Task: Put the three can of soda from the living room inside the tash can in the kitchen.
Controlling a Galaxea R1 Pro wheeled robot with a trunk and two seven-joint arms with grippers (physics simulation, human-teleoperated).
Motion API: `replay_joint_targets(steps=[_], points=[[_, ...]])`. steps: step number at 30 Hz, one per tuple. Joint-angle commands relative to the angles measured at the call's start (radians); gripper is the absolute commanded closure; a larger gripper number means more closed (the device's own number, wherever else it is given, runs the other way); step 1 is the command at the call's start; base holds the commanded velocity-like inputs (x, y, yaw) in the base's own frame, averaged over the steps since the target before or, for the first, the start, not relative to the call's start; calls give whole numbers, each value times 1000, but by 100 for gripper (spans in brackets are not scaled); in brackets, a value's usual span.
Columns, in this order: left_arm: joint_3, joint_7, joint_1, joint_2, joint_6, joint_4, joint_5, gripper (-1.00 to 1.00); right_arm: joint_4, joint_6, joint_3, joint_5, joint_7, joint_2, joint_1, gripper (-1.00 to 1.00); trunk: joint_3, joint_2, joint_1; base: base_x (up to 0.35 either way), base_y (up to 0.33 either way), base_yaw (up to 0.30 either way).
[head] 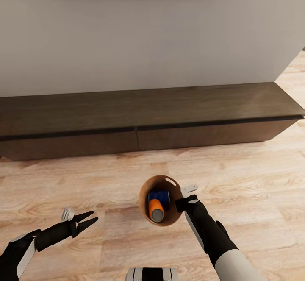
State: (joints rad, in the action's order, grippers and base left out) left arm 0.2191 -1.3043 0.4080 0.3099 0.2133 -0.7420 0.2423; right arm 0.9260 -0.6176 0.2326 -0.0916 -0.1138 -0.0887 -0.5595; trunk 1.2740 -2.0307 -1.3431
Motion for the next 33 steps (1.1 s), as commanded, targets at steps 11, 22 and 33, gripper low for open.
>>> replay_joint_targets(steps=[11,22,33], points=[[-1,0,0,0,0,0,0,-100,0,1,1,7,1,0,0,100,34,-77,-42,0,0,0],[-1,0,0,0,0,0,0,-100,0,1,1,7,1,0,0,100,69,-154,-84,0,0,0],[0,-1,0,0,0,0,0,-100,3,2,2,7,2,0,0,100,78,-175,-96,0,0,0]])
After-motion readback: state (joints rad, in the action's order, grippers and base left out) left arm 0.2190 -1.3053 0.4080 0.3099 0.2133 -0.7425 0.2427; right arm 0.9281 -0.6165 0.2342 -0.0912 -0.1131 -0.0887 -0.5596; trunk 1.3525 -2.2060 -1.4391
